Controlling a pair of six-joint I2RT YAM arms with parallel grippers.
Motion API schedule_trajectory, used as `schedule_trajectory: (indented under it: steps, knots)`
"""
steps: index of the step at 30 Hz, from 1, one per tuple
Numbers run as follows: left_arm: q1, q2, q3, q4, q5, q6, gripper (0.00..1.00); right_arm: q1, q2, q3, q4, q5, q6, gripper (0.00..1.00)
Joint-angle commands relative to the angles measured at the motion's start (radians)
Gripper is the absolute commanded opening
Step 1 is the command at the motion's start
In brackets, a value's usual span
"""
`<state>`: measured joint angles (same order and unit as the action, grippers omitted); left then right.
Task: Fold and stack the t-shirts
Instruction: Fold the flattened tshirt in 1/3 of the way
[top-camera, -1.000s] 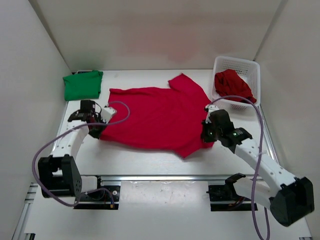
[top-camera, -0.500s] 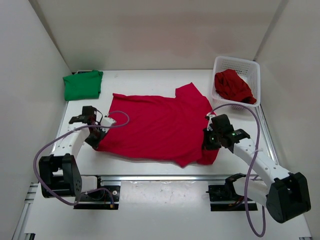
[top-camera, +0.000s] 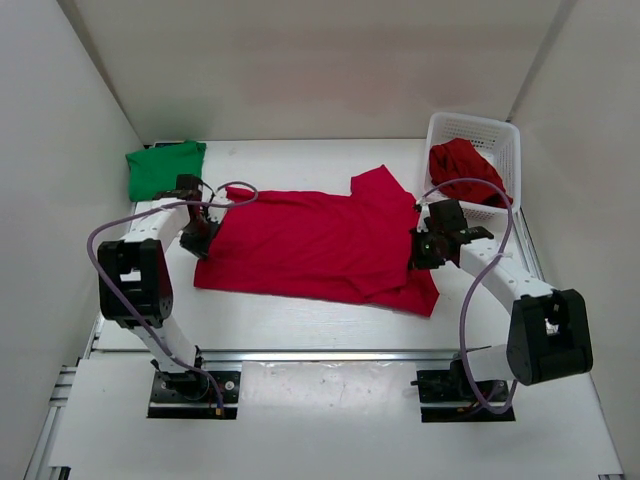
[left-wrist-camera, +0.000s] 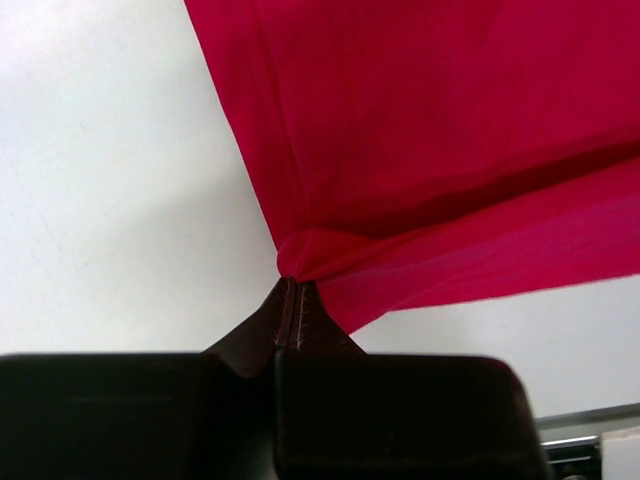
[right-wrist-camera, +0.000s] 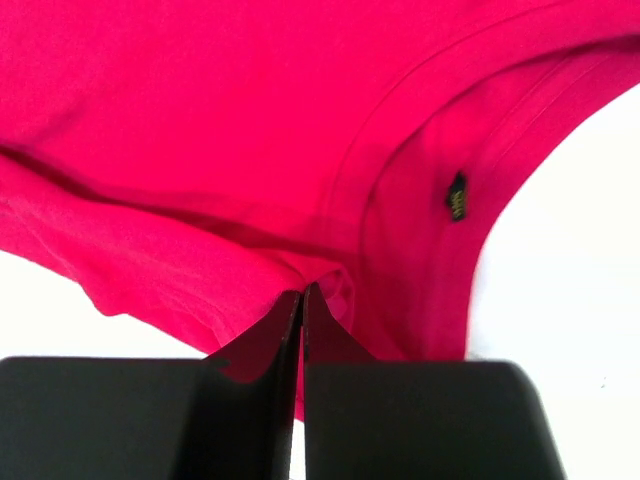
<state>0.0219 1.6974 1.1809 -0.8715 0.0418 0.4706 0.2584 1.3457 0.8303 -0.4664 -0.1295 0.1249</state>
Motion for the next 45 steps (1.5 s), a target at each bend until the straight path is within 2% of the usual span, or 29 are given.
schedule_trajectory:
  steps: [1,4,5,11,20,21,22,23,25,27,29,33,37,41,45]
  knots:
    - [-0.011,0.007,0.074,0.015,0.020,-0.064,0.00,-0.033,0.024,0.061,0.040,0.008,-0.056,0.00]
    - [-0.007,0.040,0.106,0.025,0.009,-0.073,0.00,-0.056,0.062,0.088,0.060,-0.007,-0.074,0.00]
    - [-0.040,0.045,0.115,0.026,0.006,-0.073,0.00,-0.062,0.064,0.090,0.063,-0.007,-0.079,0.00]
    - [-0.080,0.105,0.123,0.061,-0.037,-0.084,0.00,-0.058,0.159,0.147,0.055,-0.013,-0.116,0.00]
    - [-0.060,0.194,0.215,0.065,-0.053,-0.141,0.00,-0.076,0.299,0.294,0.035,0.021,-0.148,0.06]
    - [-0.066,0.197,0.226,0.065,-0.060,-0.142,0.03,-0.073,0.314,0.300,0.034,0.024,-0.151,0.14]
    - [-0.069,0.205,0.223,0.066,-0.065,-0.144,0.05,-0.076,0.322,0.315,0.025,0.027,-0.146,0.28]
    - [-0.071,0.206,0.230,0.062,-0.077,-0.147,0.11,-0.077,0.337,0.332,0.022,0.022,-0.131,0.36]
    - [-0.065,0.211,0.238,0.072,-0.114,-0.151,0.33,-0.071,0.325,0.343,0.017,0.037,-0.130,0.48]
    - [-0.048,0.209,0.250,0.065,-0.146,-0.179,0.65,-0.074,0.303,0.351,-0.001,0.044,-0.071,0.56]
    - [-0.025,0.200,0.261,0.046,-0.155,-0.196,0.98,-0.074,0.248,0.368,-0.047,0.068,-0.021,0.56]
    - [0.067,0.131,0.191,-0.004,-0.086,-0.220,0.98,-0.085,0.095,0.268,-0.132,0.091,0.154,0.55]
    - [0.056,0.077,0.051,-0.001,-0.059,-0.211,0.99,-0.149,0.004,0.130,-0.225,0.038,0.274,0.51]
    - [0.036,0.084,0.006,0.009,-0.045,-0.233,0.99,-0.183,-0.040,0.001,-0.279,0.034,0.364,0.50]
    - [0.053,0.137,0.016,0.009,-0.025,-0.250,0.94,-0.220,-0.046,-0.088,-0.227,-0.013,0.429,0.53]
